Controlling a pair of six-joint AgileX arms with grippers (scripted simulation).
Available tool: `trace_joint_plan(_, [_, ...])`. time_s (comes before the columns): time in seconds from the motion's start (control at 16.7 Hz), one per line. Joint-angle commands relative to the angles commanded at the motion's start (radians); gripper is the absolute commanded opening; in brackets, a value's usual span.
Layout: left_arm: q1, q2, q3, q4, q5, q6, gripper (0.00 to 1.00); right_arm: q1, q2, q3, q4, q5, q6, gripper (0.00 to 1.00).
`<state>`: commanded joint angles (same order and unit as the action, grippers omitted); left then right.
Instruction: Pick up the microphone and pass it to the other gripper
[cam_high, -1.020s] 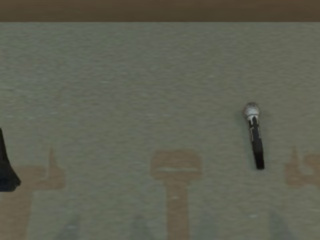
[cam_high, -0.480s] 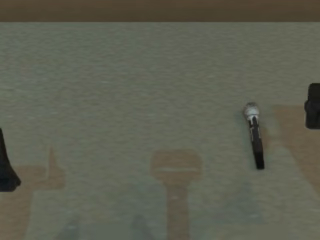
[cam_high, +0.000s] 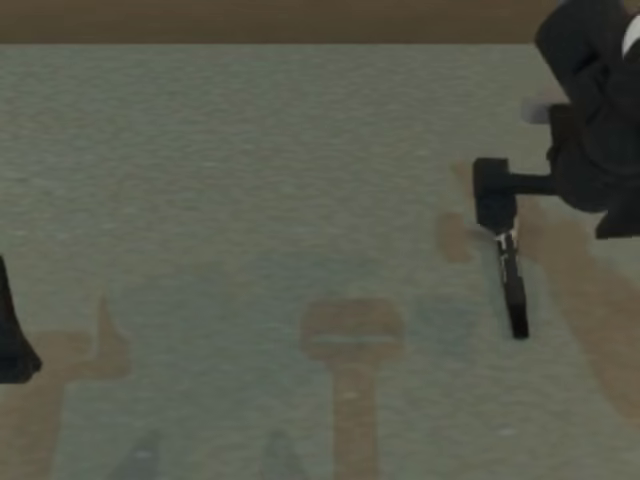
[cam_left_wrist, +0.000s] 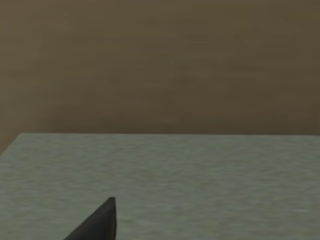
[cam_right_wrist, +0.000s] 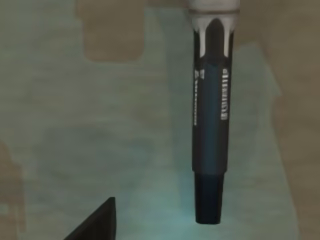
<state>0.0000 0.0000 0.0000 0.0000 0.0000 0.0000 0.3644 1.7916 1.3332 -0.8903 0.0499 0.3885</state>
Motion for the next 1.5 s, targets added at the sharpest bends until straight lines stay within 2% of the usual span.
trace_joint_plan(0.24, [0.000, 0.000, 0.000, 0.000, 0.000, 0.000, 1.00, 0.034, 0.160, 0.114, -0.098, 0.010, 0.035, 1.00])
trace_joint_plan(0.66, [0.000, 0.000, 0.000, 0.000, 0.000, 0.000, 1.00, 0.033, 0.180, 0.123, -0.107, 0.011, 0.038, 1.00])
trace_joint_plan(0.84, [0.000, 0.000, 0.000, 0.000, 0.000, 0.000, 1.00, 0.032, 0.218, 0.088, -0.039, 0.012, 0.034, 1.00])
trace_joint_plan(1.2, [0.000, 0.000, 0.000, 0.000, 0.000, 0.000, 1.00, 0.024, 0.347, -0.019, 0.205, 0.013, 0.028, 1.00])
trace_joint_plan(1.5, [0.000, 0.000, 0.000, 0.000, 0.000, 0.000, 1.00, 0.024, 0.362, -0.030, 0.227, 0.013, 0.028, 1.00])
